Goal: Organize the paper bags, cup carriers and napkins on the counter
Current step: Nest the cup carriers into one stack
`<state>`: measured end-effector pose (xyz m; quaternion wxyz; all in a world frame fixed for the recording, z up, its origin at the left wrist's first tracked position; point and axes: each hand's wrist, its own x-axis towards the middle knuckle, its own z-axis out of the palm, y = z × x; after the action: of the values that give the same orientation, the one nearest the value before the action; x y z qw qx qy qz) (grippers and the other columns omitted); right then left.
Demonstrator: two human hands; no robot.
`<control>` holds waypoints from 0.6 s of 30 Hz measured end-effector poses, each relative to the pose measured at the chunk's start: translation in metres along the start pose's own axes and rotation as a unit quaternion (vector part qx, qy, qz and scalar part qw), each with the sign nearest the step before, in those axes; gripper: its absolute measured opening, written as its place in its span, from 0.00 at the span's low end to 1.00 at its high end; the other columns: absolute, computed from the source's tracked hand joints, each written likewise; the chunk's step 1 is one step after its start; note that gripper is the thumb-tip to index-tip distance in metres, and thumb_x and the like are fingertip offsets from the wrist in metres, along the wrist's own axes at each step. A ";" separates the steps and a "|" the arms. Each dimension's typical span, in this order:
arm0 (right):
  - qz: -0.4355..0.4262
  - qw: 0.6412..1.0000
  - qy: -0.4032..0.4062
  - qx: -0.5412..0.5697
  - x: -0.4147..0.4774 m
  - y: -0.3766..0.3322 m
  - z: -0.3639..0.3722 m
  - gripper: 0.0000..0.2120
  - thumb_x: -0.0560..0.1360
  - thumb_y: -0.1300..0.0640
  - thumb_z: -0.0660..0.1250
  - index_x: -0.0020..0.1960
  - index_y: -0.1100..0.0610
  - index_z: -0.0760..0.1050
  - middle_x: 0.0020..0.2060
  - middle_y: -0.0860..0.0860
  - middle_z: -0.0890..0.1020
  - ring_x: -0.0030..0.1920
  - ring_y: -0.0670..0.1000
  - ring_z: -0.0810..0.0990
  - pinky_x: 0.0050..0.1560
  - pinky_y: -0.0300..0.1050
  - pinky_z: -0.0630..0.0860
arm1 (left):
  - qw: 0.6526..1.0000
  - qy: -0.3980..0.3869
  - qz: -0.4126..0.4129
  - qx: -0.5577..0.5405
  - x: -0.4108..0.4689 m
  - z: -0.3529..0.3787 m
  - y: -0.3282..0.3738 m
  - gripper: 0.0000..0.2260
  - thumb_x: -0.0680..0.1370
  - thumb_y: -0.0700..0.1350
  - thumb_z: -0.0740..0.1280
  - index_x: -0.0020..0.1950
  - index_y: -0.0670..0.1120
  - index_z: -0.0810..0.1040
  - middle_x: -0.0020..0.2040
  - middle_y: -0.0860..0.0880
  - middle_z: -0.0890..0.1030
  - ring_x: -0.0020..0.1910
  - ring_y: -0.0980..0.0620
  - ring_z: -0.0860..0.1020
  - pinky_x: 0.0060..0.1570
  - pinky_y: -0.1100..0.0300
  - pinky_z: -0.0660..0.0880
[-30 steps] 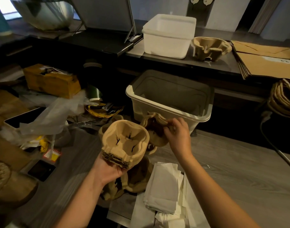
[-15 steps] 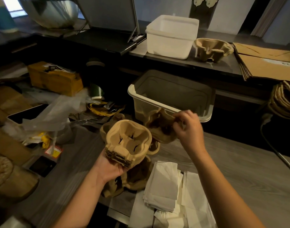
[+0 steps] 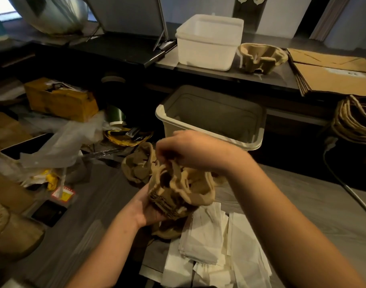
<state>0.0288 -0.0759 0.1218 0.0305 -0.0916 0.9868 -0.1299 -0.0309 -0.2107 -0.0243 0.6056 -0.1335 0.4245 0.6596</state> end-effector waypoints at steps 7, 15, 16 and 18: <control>-0.087 0.989 -0.042 -0.108 0.017 -0.014 0.032 0.11 0.76 0.59 0.64 0.58 0.54 0.76 0.53 0.49 0.76 0.55 0.49 0.73 0.50 0.40 0.74 | 0.999 -0.025 -0.019 -0.017 -0.011 0.000 0.000 0.27 0.70 0.58 0.61 0.52 0.35 0.82 0.58 0.34 0.78 0.51 0.36 0.80 0.52 0.42 0.75; -0.158 0.987 0.028 0.006 0.016 -0.009 0.049 0.07 0.71 0.66 0.68 0.44 0.56 0.80 0.53 0.53 0.79 0.55 0.52 0.74 0.49 0.48 0.76 | 0.999 0.007 0.004 -0.037 -0.014 0.005 -0.002 0.24 0.74 0.52 0.60 0.37 0.32 0.82 0.42 0.33 0.82 0.35 0.37 0.82 0.31 0.45 0.79; -0.163 0.985 0.047 0.018 0.014 -0.006 0.053 0.07 0.69 0.67 0.69 0.43 0.56 0.80 0.55 0.54 0.78 0.56 0.53 0.74 0.49 0.46 0.75 | 0.999 0.010 0.011 -0.050 -0.014 0.007 -0.001 0.25 0.76 0.53 0.59 0.36 0.32 0.82 0.40 0.33 0.82 0.33 0.37 0.82 0.29 0.45 0.78; -0.156 0.984 0.078 0.040 0.011 0.000 0.064 0.09 0.69 0.68 0.70 0.46 0.56 0.80 0.59 0.55 0.77 0.58 0.54 0.74 0.52 0.43 0.71 | 0.997 0.000 0.018 -0.069 -0.017 0.011 0.000 0.25 0.73 0.53 0.60 0.33 0.33 0.82 0.38 0.34 0.82 0.31 0.37 0.82 0.27 0.45 0.78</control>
<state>0.0239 -0.0944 0.0601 -0.0634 -0.2325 0.9538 -0.1793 -0.0231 -0.2144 -0.0066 0.5832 -0.1678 0.3802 0.6980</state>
